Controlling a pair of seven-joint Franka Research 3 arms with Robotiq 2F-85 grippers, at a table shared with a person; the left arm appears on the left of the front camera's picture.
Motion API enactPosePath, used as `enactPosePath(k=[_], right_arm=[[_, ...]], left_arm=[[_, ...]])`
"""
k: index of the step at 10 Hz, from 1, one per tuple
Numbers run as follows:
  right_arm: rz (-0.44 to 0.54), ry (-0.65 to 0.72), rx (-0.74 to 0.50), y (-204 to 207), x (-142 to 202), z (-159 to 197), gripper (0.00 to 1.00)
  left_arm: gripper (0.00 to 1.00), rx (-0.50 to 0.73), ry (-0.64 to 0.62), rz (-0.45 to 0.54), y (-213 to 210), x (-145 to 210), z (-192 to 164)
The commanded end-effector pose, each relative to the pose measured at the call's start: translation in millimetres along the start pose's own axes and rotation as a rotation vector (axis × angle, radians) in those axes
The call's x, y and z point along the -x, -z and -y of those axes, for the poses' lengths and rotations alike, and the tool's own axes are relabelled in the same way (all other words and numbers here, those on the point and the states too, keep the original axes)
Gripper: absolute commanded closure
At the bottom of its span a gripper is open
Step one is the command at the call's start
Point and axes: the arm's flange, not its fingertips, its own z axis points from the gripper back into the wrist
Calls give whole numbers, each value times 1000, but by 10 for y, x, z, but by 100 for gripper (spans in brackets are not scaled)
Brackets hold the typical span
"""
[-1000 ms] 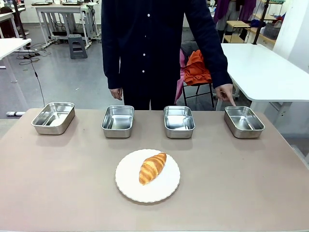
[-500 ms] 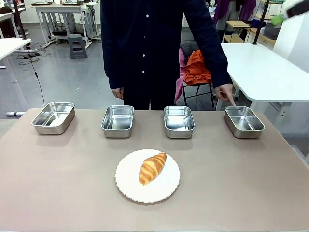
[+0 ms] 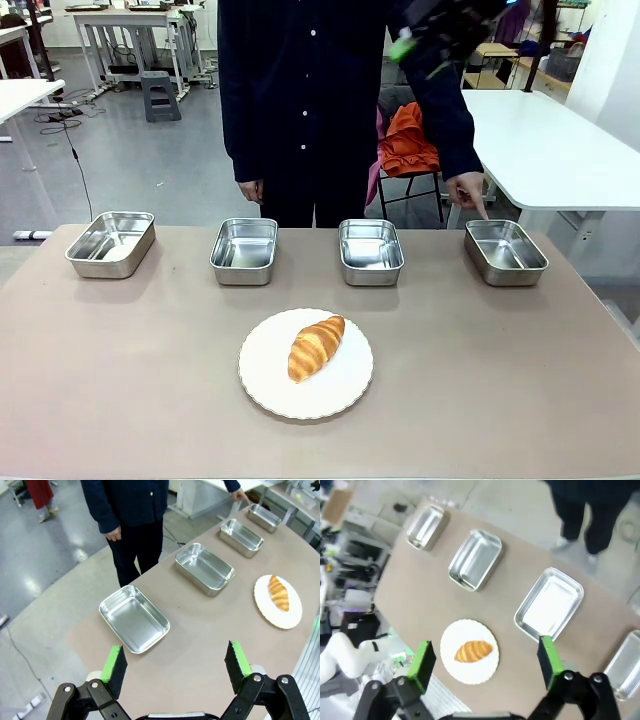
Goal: Place the bread in the container.
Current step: Place the Butter Roll into the Airtight Container indicated by the human.
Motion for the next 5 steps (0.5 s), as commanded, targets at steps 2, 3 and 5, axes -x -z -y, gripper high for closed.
enactPosePath(k=[2, 3, 5], right_arm=[[-174, -146, -99, 289, 517, -297, 0], [-71, -21, 30, 261, 111, -223, 0], [-71, -21, 30, 261, 111, -223, 0]], left_arm=[[0, 7, 2, 7, -22, -4, 1], [0, 7, 2, 7, -22, -4, 1], [0, 7, 2, 7, -22, -4, 1]])
